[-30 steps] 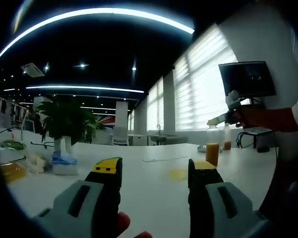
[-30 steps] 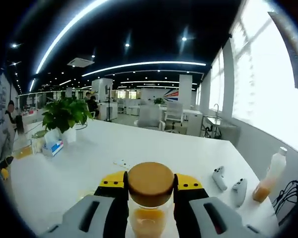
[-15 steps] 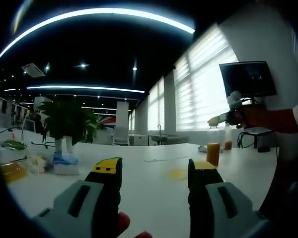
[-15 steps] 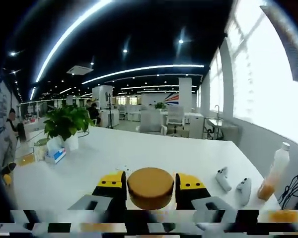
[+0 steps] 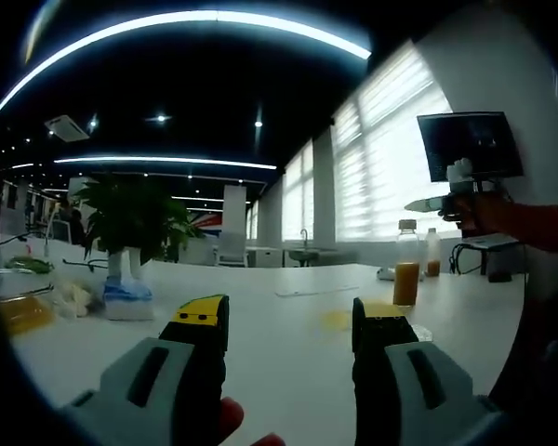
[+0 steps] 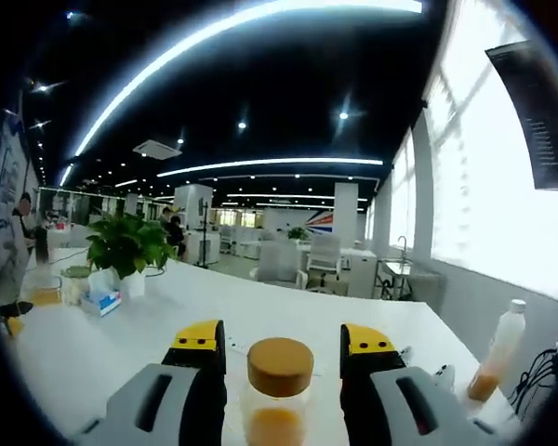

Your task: Open the Petri dish lid, place the lid on the table, pour the liquid culture medium into the Petri dish, pick up the Petri dish lid from the table, and close the Petri dish

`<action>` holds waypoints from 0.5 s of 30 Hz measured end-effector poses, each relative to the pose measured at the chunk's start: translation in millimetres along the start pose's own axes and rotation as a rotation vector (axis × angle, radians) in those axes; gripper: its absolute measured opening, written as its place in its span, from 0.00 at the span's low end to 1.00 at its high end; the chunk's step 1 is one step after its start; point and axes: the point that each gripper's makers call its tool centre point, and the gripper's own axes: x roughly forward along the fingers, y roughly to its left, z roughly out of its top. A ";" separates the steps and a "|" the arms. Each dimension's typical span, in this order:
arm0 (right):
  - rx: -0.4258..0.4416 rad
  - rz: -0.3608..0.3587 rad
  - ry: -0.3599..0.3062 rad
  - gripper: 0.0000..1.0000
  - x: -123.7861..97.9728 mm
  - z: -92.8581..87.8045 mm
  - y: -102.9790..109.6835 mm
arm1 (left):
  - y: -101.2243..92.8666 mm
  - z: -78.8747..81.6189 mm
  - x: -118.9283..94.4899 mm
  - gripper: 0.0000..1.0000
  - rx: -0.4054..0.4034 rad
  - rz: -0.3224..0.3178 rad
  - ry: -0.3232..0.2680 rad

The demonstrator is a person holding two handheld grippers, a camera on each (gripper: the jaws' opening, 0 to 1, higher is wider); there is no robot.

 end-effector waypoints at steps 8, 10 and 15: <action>-0.010 -0.053 -0.071 0.43 -35.0 1.8 -10.8 | 4.7 -1.3 5.9 0.45 0.003 0.012 0.001; -0.017 -0.067 -0.083 0.43 -41.0 -2.3 -14.3 | 3.8 -0.9 8.4 0.45 0.001 0.012 -0.005; -0.011 -0.114 -0.080 0.42 -56.5 -21.5 -32.3 | 1.5 -1.0 11.1 0.45 0.006 0.012 -0.014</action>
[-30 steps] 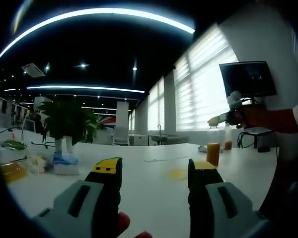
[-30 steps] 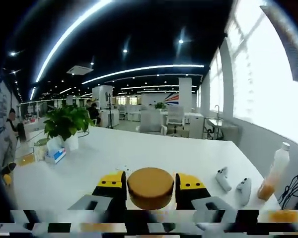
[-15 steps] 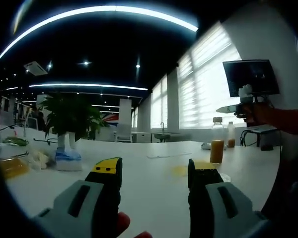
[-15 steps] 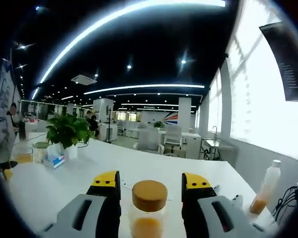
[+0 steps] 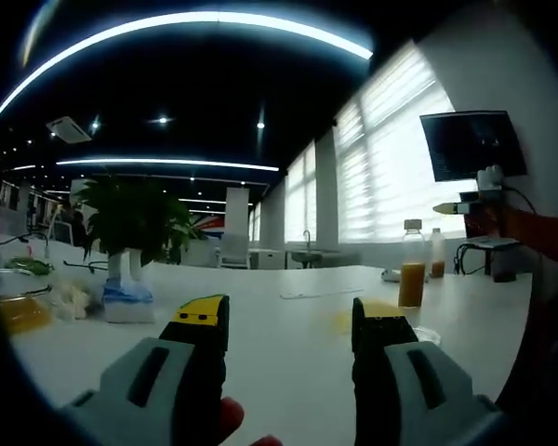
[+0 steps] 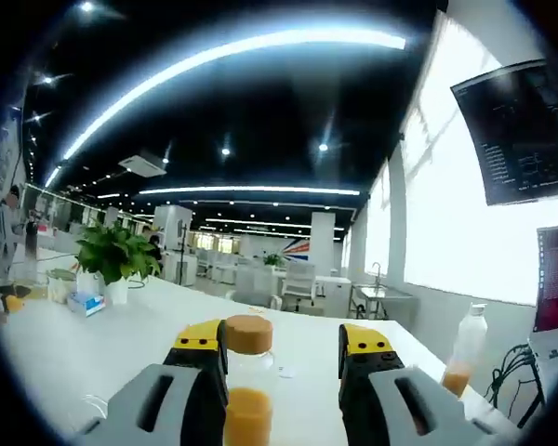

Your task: Open the Petri dish lid, place the lid on the table, pour the liquid culture medium into the Petri dish, pick up the Petri dish lid from the table, and close the Petri dish

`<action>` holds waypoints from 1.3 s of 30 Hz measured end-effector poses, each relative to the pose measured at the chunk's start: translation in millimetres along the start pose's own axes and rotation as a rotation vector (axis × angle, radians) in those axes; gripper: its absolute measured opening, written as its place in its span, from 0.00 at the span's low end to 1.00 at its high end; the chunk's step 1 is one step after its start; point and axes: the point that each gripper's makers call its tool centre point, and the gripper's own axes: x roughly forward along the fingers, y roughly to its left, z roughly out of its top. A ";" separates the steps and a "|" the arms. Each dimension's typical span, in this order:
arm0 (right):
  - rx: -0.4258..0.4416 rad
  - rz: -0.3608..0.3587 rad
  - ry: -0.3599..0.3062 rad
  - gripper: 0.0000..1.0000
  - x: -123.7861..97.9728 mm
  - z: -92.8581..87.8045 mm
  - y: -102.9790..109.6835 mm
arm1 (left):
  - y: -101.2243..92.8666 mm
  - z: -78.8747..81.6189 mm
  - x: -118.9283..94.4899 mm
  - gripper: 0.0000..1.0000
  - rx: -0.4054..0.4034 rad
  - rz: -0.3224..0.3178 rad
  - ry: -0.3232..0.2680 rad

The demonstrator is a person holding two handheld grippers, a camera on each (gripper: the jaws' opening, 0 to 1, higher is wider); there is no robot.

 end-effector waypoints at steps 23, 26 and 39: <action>0.095 -0.044 0.056 0.42 -54.8 -68.0 -1.3 | 4.2 3.2 5.7 0.44 0.003 0.030 -0.023; 0.110 -0.049 0.071 0.42 -59.5 -78.5 0.5 | 3.3 3.6 6.1 0.44 0.001 0.028 -0.026; 0.105 -0.046 0.099 0.42 -72.1 -94.2 10.3 | 0.3 5.3 7.4 0.44 -0.008 0.029 -0.038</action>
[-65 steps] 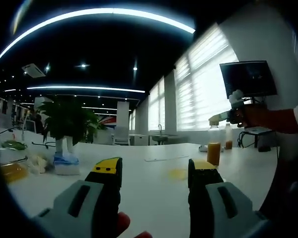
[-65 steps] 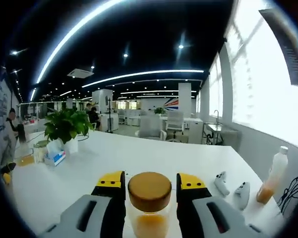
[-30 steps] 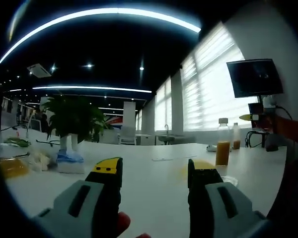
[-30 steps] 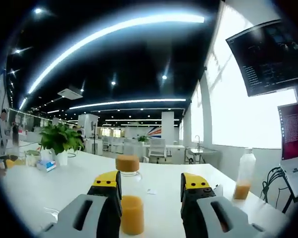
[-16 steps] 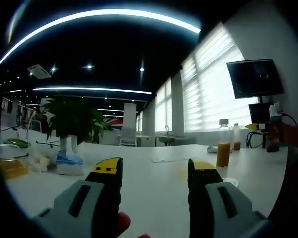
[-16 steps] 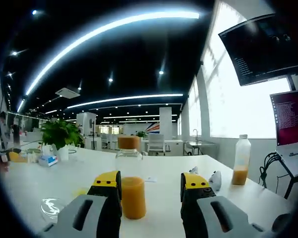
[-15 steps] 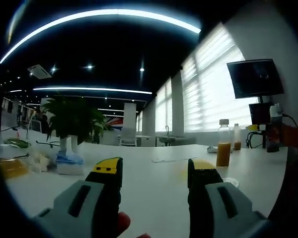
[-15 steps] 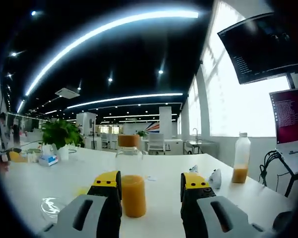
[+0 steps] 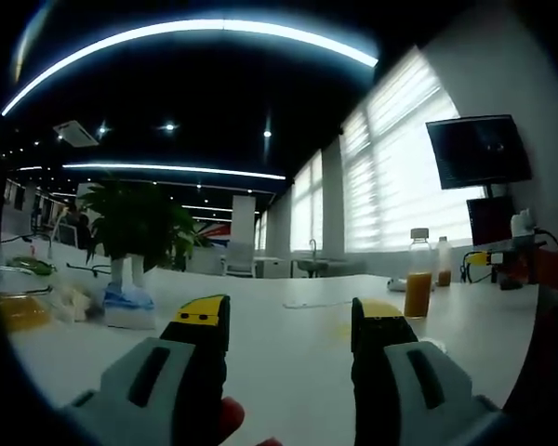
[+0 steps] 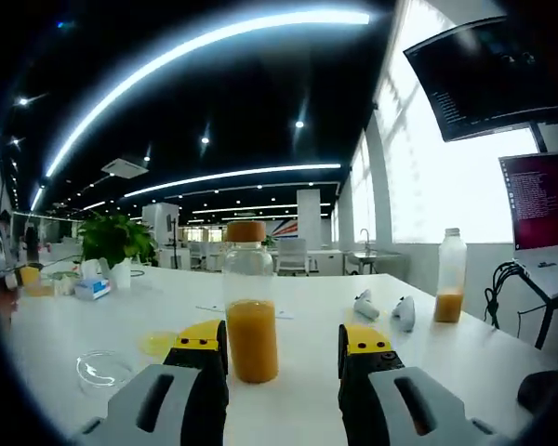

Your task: Open the Petri dish lid, place the lid on the table, pour the liquid culture medium into the Petri dish, pick up the Petri dish lid from the table, and close the Petri dish

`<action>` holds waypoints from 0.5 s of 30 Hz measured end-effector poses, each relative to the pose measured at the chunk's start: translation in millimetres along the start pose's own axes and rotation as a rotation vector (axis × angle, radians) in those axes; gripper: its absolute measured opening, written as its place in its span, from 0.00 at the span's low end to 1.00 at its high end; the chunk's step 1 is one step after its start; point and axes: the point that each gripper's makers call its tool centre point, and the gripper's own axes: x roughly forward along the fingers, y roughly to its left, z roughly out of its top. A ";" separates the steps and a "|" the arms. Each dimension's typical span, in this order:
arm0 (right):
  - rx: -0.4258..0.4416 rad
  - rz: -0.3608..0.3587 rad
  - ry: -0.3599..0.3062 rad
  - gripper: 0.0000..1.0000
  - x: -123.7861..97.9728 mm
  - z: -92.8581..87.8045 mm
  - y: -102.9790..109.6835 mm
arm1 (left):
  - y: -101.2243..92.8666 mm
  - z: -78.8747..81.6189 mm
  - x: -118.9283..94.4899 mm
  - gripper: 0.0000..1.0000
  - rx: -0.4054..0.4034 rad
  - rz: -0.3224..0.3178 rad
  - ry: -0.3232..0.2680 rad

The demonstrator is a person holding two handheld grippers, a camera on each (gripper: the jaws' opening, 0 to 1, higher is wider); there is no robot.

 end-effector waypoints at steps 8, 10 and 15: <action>-0.002 0.001 0.012 0.42 -1.9 -5.7 4.4 | 3.3 3.1 -2.4 0.44 0.004 0.006 -0.007; -0.004 0.002 0.013 0.42 -1.6 -5.0 5.1 | 3.3 3.9 -2.7 0.44 0.007 0.004 -0.008; -0.002 0.001 0.003 0.42 -0.7 0.5 3.3 | 3.2 6.2 -2.2 0.44 0.012 0.001 -0.011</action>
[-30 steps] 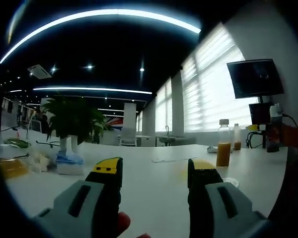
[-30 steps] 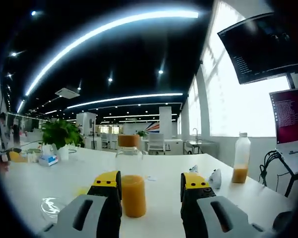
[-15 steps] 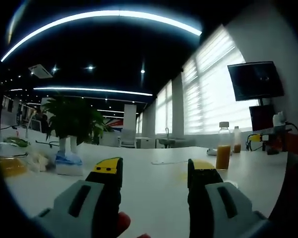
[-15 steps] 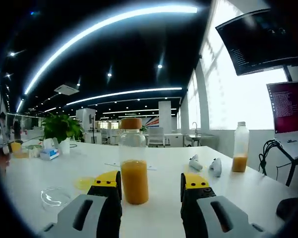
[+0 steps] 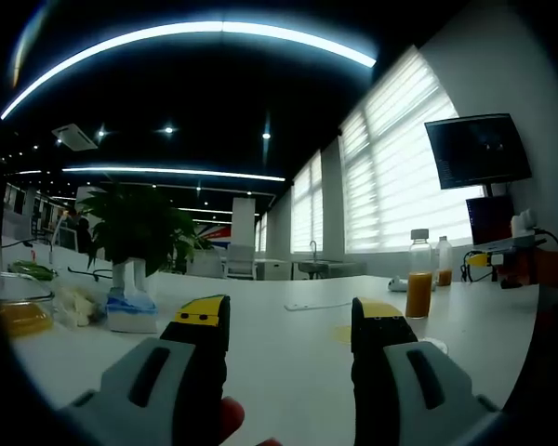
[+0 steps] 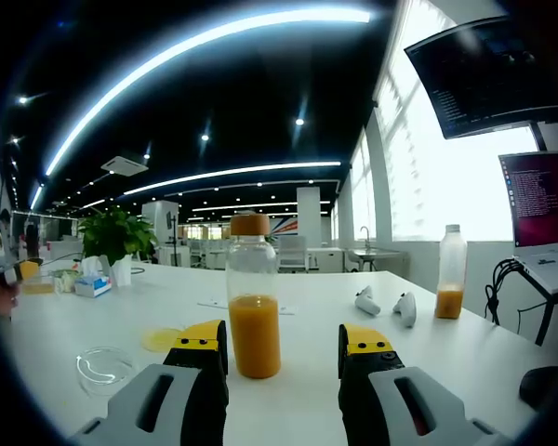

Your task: Open the Petri dish lid, place the lid on the table, pour the liquid culture medium into the Petri dish, pick up the Petri dish lid from the table, and close the Petri dish

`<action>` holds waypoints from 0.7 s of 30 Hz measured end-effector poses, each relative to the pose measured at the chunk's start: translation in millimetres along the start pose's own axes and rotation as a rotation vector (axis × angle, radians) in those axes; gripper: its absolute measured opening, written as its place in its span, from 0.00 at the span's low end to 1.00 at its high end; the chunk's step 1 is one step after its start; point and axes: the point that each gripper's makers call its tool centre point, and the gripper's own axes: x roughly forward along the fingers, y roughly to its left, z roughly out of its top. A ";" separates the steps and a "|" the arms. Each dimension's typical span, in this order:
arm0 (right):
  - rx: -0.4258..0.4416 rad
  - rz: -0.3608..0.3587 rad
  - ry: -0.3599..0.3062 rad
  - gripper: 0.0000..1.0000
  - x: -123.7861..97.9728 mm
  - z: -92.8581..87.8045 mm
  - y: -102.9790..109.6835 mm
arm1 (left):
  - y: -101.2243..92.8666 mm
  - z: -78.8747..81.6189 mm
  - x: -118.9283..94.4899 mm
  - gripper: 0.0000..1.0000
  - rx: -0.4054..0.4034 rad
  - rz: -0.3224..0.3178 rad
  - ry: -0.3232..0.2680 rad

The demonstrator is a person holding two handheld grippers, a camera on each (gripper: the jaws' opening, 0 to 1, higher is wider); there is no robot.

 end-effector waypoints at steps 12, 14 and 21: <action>0.005 -0.009 0.000 0.42 -4.1 -1.6 -9.3 | 2.9 -2.1 -0.2 0.44 -0.004 0.011 0.002; 0.010 -0.012 0.000 0.42 -3.3 -3.2 -14.4 | 3.0 -2.4 0.1 0.44 -0.002 0.012 0.004; 0.016 -0.019 -0.008 0.42 -7.4 -3.9 -16.9 | 1.6 0.1 1.8 0.44 0.000 0.013 0.001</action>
